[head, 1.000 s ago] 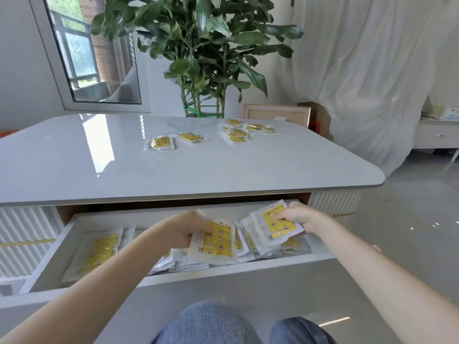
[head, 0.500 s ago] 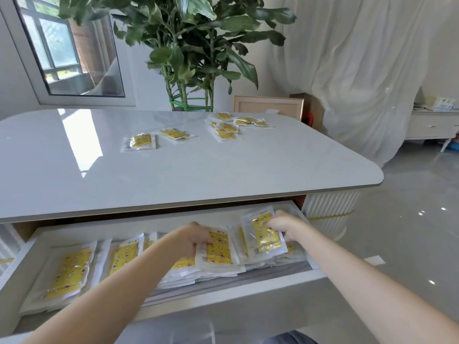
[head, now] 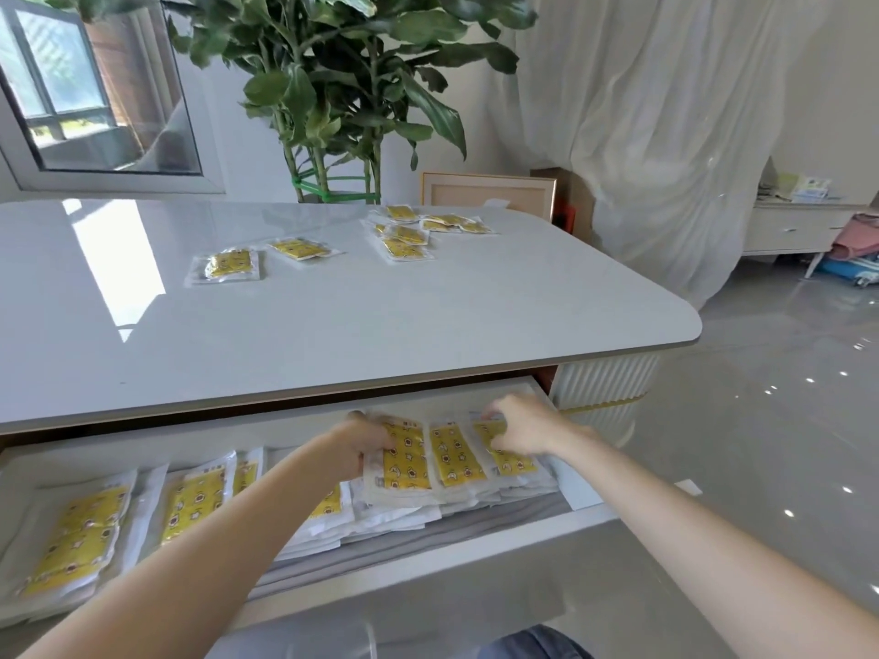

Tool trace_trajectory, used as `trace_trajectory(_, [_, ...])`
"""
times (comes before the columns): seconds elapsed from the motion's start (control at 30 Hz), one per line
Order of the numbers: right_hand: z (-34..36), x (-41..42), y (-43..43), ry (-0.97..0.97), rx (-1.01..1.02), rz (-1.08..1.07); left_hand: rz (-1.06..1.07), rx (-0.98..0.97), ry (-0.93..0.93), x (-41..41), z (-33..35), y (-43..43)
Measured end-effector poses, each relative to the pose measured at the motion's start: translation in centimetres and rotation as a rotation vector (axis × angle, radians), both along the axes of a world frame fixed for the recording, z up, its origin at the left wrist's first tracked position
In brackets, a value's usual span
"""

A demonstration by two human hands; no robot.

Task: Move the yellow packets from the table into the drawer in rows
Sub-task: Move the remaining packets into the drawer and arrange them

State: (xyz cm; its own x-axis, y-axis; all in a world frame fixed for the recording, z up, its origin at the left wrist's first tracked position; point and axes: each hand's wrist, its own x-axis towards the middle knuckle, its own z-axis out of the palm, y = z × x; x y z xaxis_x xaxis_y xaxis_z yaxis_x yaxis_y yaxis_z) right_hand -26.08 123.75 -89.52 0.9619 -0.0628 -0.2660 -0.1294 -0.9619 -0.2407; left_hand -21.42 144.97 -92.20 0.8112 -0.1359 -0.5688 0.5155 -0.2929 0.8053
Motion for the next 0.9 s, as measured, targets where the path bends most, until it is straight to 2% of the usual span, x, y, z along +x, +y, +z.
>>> trace_trajectory(0.1, [-1.0, 0.0, 0.8, 0.222, -0.056, 0.208, 0.021, -0.005, 0.011, -0.1, 0.1, 0.2])
trace_trajectory(0.17, [-1.5, 0.0, 0.9, 0.306, -0.105, 0.252, 0.041, -0.018, 0.022, -0.2, 0.1, 0.3])
trace_trajectory(0.33, [-1.8, -0.1, 0.2, 0.332, -0.210, 0.220, 0.045, -0.065, 0.030, 0.1, 0.0, 0.2])
trace_trajectory(0.43, [-1.3, -0.6, 0.0, 0.245, -0.050, 0.134, 0.054, -0.121, 0.036, -0.2, 0.3, -0.3])
trace_trajectory(0.53, [-0.2, -1.1, 0.5, 0.056, 0.285, -0.006, 0.060, -0.246, 0.113, -0.5, 0.7, -0.7])
trace_trajectory(0.67, [0.3, -1.4, 1.7, 0.148, 0.753, -0.256, 0.135, -0.450, 0.268, -1.2, 2.0, -2.0])
trace_trajectory(0.8, [0.3, -1.2, 1.8, 0.165, 0.842, -0.393, 0.126, -0.495, 0.280, -1.9, 2.5, -3.6])
trace_trajectory(0.9, [0.6, -1.2, 0.4, 0.127, 0.736, -0.474, 0.076, -0.405, 0.207, -2.2, 2.8, -4.2])
